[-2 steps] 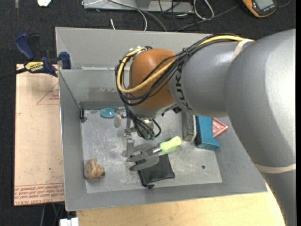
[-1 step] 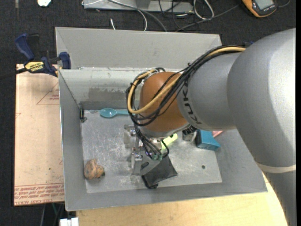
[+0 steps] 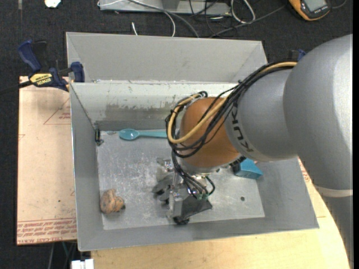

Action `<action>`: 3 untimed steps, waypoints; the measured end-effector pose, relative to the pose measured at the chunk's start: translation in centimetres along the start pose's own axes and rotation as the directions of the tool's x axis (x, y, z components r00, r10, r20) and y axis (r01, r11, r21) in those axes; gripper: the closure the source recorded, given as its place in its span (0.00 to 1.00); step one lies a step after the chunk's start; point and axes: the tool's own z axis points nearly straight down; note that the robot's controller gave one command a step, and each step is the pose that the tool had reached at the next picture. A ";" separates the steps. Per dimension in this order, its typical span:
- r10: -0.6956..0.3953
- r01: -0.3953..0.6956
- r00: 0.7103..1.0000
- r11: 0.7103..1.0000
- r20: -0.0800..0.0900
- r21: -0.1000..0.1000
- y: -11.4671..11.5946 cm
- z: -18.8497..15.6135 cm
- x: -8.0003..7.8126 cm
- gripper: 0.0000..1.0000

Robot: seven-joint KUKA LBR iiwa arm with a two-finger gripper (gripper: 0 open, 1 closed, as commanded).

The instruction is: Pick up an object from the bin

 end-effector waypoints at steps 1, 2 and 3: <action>0.163 -0.163 0.987 0.987 -0.004 -0.002 -3.4 0.4 2.6 1.00; 0.163 -0.163 0.987 0.987 -0.004 -0.002 -3.4 0.4 2.6 1.00; 0.118 -0.118 0.993 0.993 -0.009 -0.001 -3.8 -6.1 3.3 1.00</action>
Offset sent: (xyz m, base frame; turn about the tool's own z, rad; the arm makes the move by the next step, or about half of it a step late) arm 0.0000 0.0000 0.0000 0.0000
